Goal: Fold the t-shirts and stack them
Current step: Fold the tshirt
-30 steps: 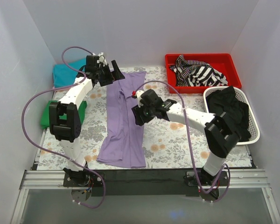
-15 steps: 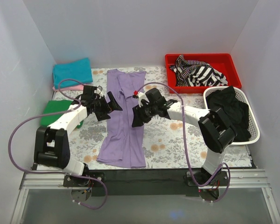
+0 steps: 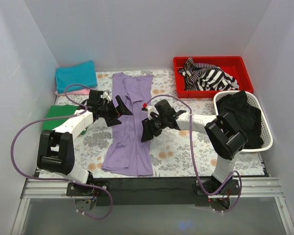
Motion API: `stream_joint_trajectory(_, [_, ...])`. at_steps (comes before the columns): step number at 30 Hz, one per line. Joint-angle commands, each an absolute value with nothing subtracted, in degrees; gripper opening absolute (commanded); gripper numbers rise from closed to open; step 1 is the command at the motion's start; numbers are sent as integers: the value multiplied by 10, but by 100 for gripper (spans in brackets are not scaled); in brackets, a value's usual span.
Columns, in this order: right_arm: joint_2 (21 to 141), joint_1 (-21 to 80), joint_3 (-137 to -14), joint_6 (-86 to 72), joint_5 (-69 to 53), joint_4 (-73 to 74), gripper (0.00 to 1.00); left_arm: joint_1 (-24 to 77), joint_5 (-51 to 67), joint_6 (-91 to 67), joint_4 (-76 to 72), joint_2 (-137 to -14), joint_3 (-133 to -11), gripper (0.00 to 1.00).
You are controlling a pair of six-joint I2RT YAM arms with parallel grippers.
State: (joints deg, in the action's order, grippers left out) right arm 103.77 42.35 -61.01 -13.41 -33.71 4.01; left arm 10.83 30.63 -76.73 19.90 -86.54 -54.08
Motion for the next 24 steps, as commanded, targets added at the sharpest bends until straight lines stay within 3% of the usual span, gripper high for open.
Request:
stream_joint_trajectory(1, [1032, 422, -588, -148, -369, 16, 57, 110, 303, -759, 198, -861, -556, 98])
stream_joint_trajectory(10, [985, 436, -542, -149, -405, 11, 58, 110, 310, -751, 192, -878, -570, 98])
stream_joint_trajectory(24, [1028, 507, -539, -172, -396, 21, 58, 110, 352, -753, 170, -954, -586, 98])
